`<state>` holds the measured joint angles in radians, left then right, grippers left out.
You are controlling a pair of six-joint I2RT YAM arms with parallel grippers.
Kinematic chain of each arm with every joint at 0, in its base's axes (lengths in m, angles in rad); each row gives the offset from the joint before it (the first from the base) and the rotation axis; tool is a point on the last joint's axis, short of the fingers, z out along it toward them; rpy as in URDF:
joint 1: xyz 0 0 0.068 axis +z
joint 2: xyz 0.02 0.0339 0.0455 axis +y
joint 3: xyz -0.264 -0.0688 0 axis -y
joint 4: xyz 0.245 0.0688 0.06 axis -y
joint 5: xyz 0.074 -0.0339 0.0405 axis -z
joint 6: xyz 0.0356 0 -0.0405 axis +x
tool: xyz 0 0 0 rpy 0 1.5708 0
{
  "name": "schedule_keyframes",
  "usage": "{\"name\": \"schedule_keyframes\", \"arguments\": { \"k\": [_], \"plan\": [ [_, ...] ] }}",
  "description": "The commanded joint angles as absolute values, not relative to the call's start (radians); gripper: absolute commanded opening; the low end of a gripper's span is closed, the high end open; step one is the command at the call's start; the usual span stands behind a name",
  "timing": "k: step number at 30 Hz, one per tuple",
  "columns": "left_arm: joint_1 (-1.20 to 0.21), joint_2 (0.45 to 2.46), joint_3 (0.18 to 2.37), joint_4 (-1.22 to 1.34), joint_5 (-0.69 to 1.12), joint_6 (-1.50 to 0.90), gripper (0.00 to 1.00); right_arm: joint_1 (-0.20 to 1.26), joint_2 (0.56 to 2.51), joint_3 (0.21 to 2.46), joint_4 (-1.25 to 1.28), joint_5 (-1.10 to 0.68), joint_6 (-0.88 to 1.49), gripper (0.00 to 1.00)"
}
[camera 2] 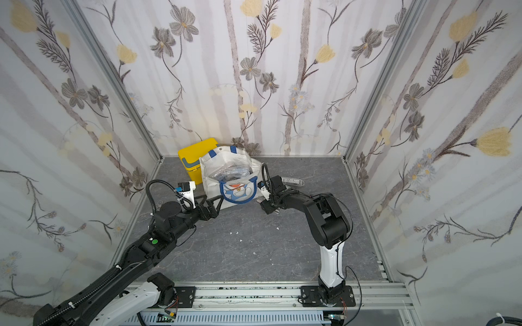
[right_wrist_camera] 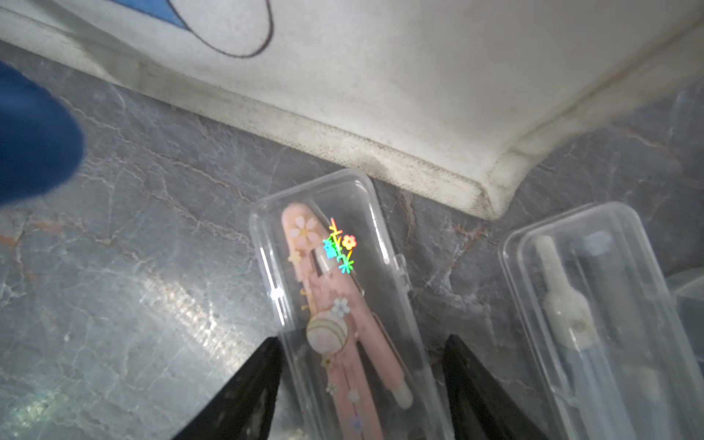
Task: Put the compass set into the canvas bag
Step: Pick up the compass set at the center of the board.
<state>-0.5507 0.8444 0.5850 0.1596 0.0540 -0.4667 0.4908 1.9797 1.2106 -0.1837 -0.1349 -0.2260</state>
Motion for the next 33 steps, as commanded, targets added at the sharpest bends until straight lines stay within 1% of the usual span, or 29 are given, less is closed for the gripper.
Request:
{"name": "schedule_keyframes", "arguments": {
  "k": [1,4,10,17,26,33],
  "plan": [
    [-0.55,0.846,0.592,0.186,0.05,-0.454,1.0,0.504,1.985,1.194,-0.273,-0.155,-0.258,0.61],
    [-0.55,0.851,0.598,0.187,0.051,-0.45,1.0,0.505,1.974,1.188,-0.273,-0.187,-0.255,0.52],
    [-0.55,0.855,0.604,0.185,0.054,-0.442,1.0,0.505,1.923,1.156,-0.243,-0.226,-0.262,0.43],
    [-0.55,0.86,0.605,0.187,0.053,-0.438,1.0,0.506,1.834,1.122,-0.229,-0.29,-0.284,0.42],
    [-0.55,0.868,0.606,0.171,0.04,-0.429,1.0,0.508,1.64,1.068,-0.195,-0.392,-0.294,0.41],
    [-0.55,0.866,0.599,0.171,0.035,-0.425,1.0,0.514,1.502,1.071,-0.205,-0.42,-0.296,0.41]
  ]
}}
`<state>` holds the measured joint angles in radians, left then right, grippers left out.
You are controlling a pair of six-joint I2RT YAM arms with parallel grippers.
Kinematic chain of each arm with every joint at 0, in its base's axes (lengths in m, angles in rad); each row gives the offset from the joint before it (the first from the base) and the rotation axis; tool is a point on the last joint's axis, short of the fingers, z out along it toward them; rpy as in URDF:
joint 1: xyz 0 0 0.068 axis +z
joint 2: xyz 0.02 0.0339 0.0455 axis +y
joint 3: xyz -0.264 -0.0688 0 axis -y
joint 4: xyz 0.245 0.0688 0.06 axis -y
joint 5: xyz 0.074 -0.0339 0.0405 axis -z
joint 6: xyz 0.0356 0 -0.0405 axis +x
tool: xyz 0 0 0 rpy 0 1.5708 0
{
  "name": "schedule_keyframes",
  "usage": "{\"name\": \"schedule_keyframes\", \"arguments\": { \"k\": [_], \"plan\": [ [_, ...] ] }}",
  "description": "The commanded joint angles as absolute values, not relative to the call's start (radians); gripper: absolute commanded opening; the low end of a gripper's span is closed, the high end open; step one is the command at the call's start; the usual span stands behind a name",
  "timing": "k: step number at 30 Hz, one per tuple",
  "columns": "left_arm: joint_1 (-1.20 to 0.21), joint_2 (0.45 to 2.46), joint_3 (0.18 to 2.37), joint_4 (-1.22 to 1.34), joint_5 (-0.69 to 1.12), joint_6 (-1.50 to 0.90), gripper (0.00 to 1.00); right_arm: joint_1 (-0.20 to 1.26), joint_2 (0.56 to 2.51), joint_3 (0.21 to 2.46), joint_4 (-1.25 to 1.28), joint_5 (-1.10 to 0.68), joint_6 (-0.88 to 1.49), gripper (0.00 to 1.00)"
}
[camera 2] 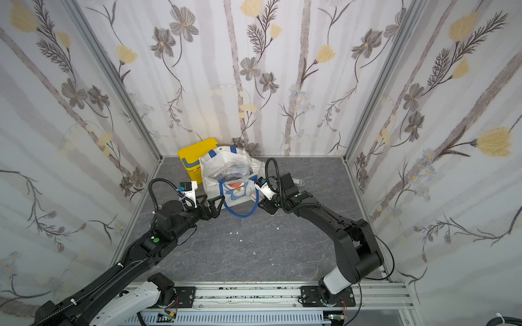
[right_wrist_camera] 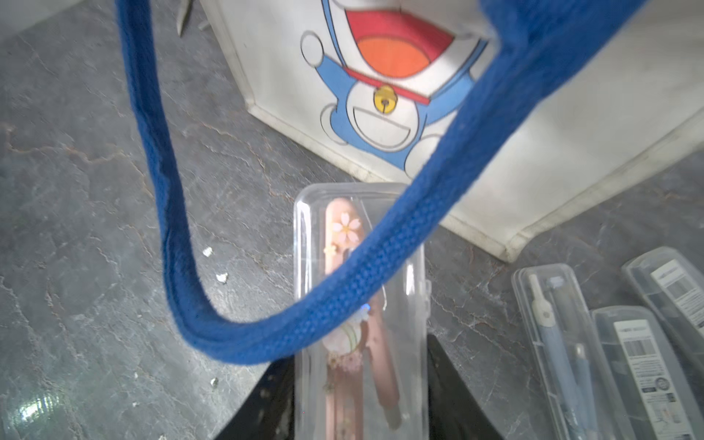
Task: Put the compass set into the canvas bag
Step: Pick up the compass set at the center of the board, then place the compass set in the canvas bag.
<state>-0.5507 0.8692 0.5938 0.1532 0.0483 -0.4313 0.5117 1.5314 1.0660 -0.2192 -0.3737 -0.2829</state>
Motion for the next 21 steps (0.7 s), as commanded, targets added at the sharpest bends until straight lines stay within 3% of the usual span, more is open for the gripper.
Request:
{"name": "schedule_keyframes", "arguments": {
  "k": [1,12,21],
  "plan": [
    [-0.551,0.863,0.595,0.173,0.035,-0.424,1.0,0.515,1.488,1.076,-0.206,-0.42,-0.295,0.41],
    [-0.549,0.849,0.585,0.182,0.039,-0.421,1.0,0.513,1.442,1.069,-0.275,-0.242,-0.255,0.41],
    [-0.55,0.88,0.603,0.199,0.051,-0.407,1.0,0.472,1.45,0.938,-0.262,-0.211,-0.22,0.41]
  ]
}}
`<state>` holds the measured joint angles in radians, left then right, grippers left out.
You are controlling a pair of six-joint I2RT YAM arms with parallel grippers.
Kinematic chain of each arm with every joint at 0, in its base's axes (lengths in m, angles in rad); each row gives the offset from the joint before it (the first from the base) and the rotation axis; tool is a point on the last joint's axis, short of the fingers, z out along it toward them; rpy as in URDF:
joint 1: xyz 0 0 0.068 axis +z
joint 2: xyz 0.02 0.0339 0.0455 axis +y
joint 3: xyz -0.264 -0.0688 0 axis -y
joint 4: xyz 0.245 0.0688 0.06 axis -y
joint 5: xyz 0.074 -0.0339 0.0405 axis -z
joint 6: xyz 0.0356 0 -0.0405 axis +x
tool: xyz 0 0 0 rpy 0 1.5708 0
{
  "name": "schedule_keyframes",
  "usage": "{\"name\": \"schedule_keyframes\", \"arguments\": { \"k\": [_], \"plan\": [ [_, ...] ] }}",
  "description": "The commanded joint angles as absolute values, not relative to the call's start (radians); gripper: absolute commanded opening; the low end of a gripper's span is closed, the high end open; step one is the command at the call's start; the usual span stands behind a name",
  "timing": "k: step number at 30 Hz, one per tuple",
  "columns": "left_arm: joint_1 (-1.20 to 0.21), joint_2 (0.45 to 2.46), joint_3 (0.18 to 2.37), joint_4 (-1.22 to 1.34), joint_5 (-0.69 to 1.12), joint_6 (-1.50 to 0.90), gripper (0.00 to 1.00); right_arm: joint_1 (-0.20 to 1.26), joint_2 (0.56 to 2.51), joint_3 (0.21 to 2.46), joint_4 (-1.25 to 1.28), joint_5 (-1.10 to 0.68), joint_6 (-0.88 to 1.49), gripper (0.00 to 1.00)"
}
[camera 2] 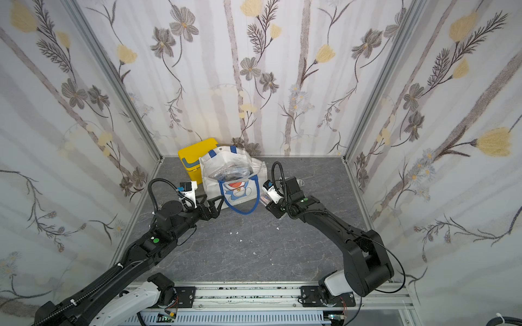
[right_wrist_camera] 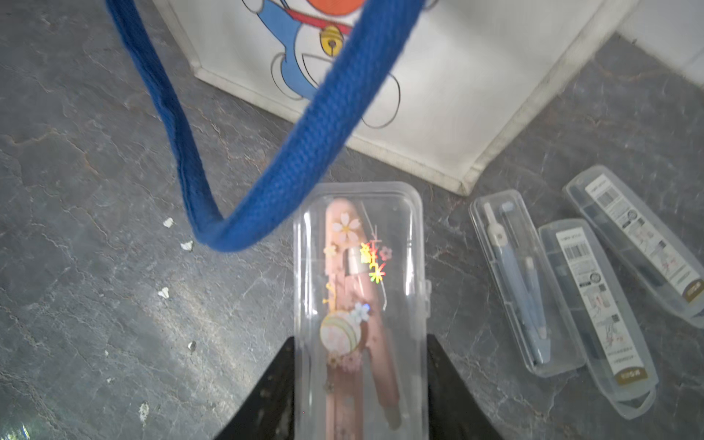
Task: Put the compass set into the canvas bag
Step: Place the compass set in the canvas bag.
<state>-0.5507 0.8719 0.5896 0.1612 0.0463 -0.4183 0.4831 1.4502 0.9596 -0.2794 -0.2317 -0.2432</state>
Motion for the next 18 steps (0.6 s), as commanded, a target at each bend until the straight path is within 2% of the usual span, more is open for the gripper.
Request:
{"name": "schedule_keyframes", "arguments": {
  "k": [1,10,18],
  "plan": [
    [-0.55,0.887,0.606,0.201,0.052,-0.407,1.0,0.459,1.449,0.925,-0.254,-0.21,-0.215,0.41],
    [-0.55,0.921,0.627,0.213,0.058,-0.407,1.0,0.416,1.406,0.947,-0.197,-0.223,-0.204,0.41],
    [-0.55,0.911,0.613,0.222,0.047,-0.415,1.0,0.457,1.468,1.165,-0.18,-0.265,-0.264,0.4]
  ]
}}
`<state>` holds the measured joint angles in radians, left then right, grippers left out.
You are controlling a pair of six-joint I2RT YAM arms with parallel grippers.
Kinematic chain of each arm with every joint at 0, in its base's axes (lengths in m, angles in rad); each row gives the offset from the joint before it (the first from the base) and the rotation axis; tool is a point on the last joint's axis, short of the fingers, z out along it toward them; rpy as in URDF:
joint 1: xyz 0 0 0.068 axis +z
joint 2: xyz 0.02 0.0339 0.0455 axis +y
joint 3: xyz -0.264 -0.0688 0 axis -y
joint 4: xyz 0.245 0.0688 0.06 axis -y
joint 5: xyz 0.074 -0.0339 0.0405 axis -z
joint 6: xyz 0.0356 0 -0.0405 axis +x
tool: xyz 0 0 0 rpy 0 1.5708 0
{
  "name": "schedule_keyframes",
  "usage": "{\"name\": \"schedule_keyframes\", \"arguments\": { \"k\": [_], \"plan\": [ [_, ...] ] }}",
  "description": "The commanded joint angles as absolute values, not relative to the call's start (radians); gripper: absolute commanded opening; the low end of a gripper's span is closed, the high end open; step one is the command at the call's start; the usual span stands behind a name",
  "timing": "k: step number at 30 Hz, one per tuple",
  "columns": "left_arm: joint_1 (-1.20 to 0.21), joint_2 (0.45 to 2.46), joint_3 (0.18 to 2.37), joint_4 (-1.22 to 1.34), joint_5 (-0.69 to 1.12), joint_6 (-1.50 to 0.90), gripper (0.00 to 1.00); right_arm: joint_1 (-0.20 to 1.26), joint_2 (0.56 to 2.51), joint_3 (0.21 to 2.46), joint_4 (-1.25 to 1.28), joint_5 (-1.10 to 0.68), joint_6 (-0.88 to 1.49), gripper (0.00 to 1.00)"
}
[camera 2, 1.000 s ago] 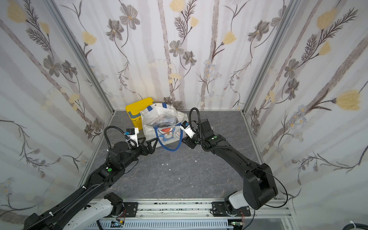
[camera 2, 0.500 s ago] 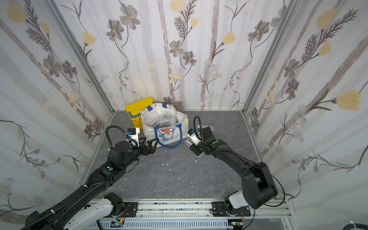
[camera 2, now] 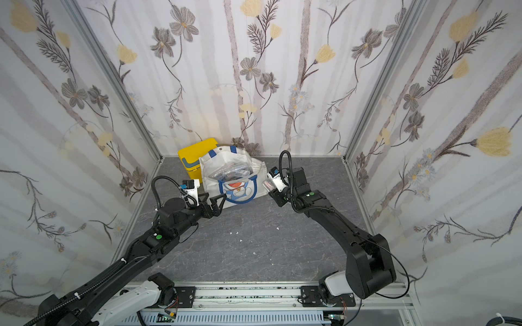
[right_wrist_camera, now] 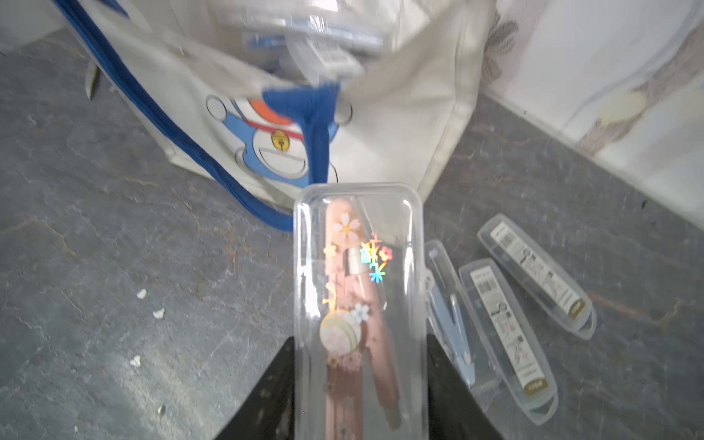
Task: Put the compass set into the canvas bag
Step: Place the compass set in the canvas bag.
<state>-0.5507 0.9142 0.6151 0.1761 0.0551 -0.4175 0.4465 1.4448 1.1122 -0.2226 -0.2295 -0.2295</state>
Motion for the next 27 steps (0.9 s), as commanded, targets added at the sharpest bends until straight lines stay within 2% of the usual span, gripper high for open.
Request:
{"name": "schedule_keyframes", "arguments": {
  "k": [1,16,27],
  "plan": [
    [-0.549,0.91,0.609,0.222,0.049,-0.418,1.0,0.464,1.488,1.204,-0.182,-0.27,-0.272,0.4],
    [-0.551,0.891,0.59,0.21,0.04,-0.423,1.0,0.562,1.904,1.691,-0.073,-0.3,-0.355,0.4],
    [-0.55,0.883,0.591,0.195,0.026,-0.42,1.0,0.599,2.104,1.879,-0.107,-0.368,-0.463,0.4]
  ]
}}
